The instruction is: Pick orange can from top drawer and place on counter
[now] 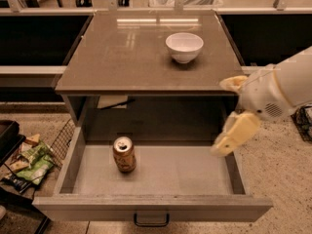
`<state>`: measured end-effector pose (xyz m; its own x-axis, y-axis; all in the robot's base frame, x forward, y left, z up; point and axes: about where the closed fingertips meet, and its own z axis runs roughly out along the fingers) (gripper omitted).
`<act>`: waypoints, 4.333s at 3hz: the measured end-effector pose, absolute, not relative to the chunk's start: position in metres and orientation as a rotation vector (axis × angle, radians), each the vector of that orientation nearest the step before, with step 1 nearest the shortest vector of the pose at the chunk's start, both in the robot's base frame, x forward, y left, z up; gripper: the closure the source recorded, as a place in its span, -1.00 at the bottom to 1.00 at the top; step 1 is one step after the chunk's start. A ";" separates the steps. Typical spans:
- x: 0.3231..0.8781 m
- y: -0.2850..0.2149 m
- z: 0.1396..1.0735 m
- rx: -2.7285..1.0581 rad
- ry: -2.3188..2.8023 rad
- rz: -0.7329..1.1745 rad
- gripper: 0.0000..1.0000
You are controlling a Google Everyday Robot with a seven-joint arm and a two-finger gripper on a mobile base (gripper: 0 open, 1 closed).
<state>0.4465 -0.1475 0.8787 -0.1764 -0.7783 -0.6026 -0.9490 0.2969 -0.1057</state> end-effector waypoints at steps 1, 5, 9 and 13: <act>0.455 -0.087 0.845 -1.411 1.862 0.604 -1.00; 0.467 0.037 0.811 -1.213 1.595 0.847 -1.00; 0.506 0.097 0.652 -1.264 1.594 0.929 -0.57; 0.549 0.114 0.794 -1.184 1.697 1.023 1.00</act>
Offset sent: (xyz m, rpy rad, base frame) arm 0.0310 0.1944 -0.0528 0.7773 -0.0627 0.0524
